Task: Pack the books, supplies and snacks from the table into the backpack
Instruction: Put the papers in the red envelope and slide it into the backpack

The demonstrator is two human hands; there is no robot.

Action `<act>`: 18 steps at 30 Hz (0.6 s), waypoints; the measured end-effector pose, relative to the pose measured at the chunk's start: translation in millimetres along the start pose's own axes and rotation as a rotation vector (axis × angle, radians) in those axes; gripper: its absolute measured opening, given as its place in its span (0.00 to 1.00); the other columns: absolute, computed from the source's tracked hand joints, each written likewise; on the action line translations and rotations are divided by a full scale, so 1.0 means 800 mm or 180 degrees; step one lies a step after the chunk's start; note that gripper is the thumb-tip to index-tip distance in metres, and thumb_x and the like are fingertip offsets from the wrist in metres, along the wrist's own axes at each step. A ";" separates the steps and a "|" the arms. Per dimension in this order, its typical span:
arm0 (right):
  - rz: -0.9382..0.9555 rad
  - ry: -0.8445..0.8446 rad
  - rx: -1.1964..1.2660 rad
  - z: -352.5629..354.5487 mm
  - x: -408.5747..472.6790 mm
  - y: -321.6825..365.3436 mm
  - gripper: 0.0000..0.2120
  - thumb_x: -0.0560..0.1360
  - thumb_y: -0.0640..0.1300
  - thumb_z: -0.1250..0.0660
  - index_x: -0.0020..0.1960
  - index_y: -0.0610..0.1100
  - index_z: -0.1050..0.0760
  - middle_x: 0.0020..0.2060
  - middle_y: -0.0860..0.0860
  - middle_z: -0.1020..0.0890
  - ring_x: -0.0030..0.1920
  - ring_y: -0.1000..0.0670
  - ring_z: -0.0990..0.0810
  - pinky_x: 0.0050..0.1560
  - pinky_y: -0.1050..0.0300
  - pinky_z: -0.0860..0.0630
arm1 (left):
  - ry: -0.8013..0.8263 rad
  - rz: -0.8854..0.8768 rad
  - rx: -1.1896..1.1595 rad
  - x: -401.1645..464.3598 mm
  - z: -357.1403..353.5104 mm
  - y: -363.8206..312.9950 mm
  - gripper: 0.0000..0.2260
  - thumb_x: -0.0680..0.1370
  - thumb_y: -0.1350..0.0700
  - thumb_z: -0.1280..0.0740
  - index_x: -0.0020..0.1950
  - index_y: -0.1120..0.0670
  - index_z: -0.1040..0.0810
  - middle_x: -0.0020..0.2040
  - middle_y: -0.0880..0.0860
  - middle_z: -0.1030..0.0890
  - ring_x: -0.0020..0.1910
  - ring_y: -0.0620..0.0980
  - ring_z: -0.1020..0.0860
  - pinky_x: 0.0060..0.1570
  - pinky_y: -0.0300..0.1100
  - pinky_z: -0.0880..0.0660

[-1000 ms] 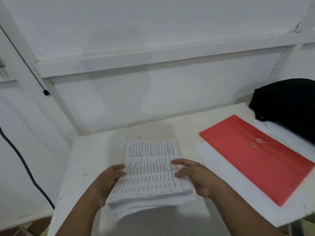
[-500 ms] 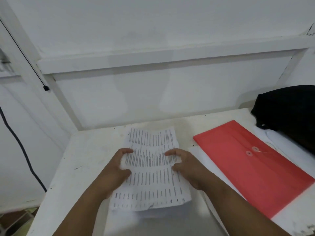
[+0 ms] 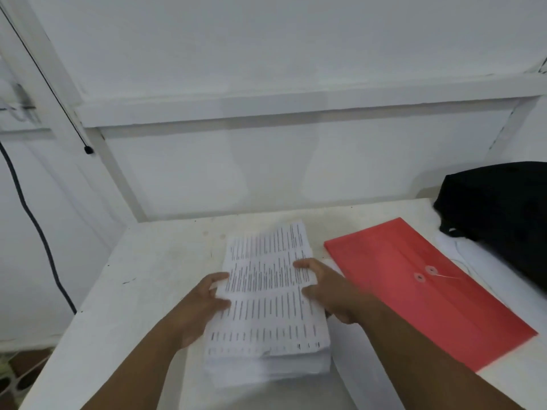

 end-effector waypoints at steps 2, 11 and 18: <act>0.0060 -0.0103 -0.0409 -0.004 0.006 -0.016 0.23 0.80 0.34 0.41 0.69 0.57 0.33 0.61 0.51 0.25 0.53 0.52 0.19 0.47 0.54 0.16 | -0.0074 -0.0186 0.0367 -0.002 -0.007 0.004 0.26 0.78 0.71 0.36 0.68 0.45 0.31 0.60 0.53 0.17 0.55 0.56 0.16 0.55 0.61 0.20; 0.0164 -0.0036 -0.0872 -0.010 0.006 0.003 0.21 0.81 0.37 0.43 0.65 0.62 0.35 0.58 0.52 0.23 0.50 0.45 0.16 0.43 0.41 0.16 | 0.0429 -0.0393 0.1454 -0.001 -0.014 -0.010 0.26 0.80 0.63 0.36 0.67 0.32 0.33 0.65 0.44 0.23 0.53 0.55 0.17 0.44 0.53 0.17; 0.0319 -0.0939 -0.0516 -0.010 -0.003 -0.022 0.19 0.81 0.38 0.40 0.65 0.58 0.33 0.67 0.51 0.26 0.57 0.54 0.21 0.54 0.57 0.19 | -0.0423 -0.1023 0.0916 -0.003 0.010 0.002 0.22 0.79 0.62 0.32 0.63 0.38 0.32 0.63 0.50 0.20 0.53 0.46 0.17 0.45 0.42 0.17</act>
Point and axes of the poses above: each hand's wrist, its own x-axis towards the middle knuckle, its own z-axis out of the back of the hand, y = z × x, the point moved 10 cm from there along x, towards the middle knuckle
